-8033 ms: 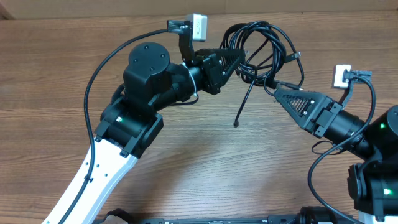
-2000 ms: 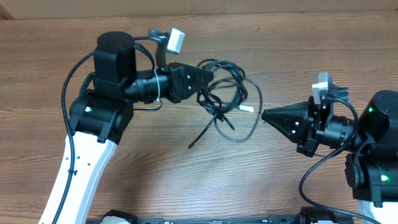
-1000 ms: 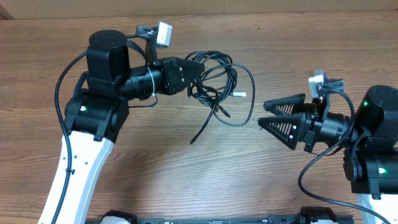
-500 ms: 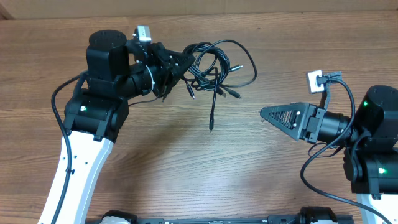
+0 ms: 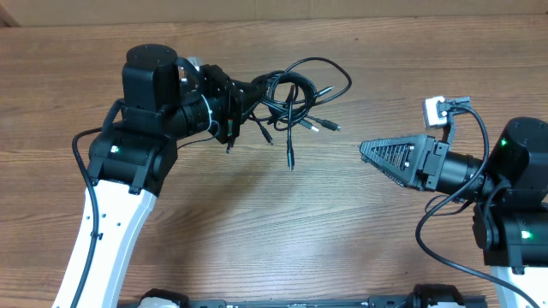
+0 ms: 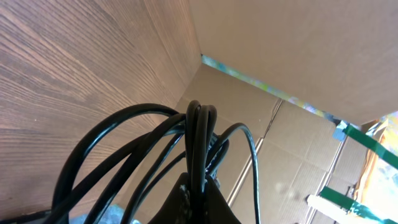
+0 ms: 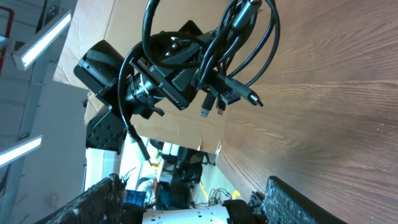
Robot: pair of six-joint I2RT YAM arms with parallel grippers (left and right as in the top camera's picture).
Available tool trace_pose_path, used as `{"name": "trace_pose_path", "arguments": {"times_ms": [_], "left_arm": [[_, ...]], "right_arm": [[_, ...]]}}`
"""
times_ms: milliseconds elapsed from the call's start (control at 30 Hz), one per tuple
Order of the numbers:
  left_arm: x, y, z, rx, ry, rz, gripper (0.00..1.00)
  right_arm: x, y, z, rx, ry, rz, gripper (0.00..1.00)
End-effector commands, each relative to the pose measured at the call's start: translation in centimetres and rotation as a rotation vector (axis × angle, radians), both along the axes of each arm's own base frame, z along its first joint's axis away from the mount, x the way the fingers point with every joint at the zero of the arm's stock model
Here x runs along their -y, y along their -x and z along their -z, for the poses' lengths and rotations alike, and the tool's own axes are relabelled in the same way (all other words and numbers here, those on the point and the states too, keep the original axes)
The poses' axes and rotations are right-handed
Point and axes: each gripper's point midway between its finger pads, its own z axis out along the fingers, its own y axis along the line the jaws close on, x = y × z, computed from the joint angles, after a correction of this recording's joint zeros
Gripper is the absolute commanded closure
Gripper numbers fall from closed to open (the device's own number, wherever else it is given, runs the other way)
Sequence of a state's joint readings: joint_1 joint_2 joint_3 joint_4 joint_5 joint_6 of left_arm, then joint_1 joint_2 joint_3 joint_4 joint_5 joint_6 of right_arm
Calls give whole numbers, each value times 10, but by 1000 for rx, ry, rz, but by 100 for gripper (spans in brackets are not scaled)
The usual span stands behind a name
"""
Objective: Untangle cables
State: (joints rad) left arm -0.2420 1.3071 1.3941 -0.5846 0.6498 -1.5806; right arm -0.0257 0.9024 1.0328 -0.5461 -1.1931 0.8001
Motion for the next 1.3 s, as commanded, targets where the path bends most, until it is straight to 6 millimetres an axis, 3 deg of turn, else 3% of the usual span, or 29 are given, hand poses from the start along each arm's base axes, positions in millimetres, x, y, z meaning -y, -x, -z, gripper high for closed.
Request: {"name": "trace_pose_path", "arguments": {"times_ms": [0, 733, 1000, 1267], "left_arm": [[2, 4, -16, 18, 28, -1, 96], [10, 10, -18, 251, -117, 146, 96], [30, 11, -41, 625, -260, 279, 96], [48, 23, -46, 724, -278, 357, 96]], "right_arm": [[2, -3, -2, 1, 4, 27, 30], [3, -5, -4, -8, -3, 37, 30], [3, -5, -4, -32, -13, 41, 30], [8, -16, 0, -31, 11, 112, 30]]}}
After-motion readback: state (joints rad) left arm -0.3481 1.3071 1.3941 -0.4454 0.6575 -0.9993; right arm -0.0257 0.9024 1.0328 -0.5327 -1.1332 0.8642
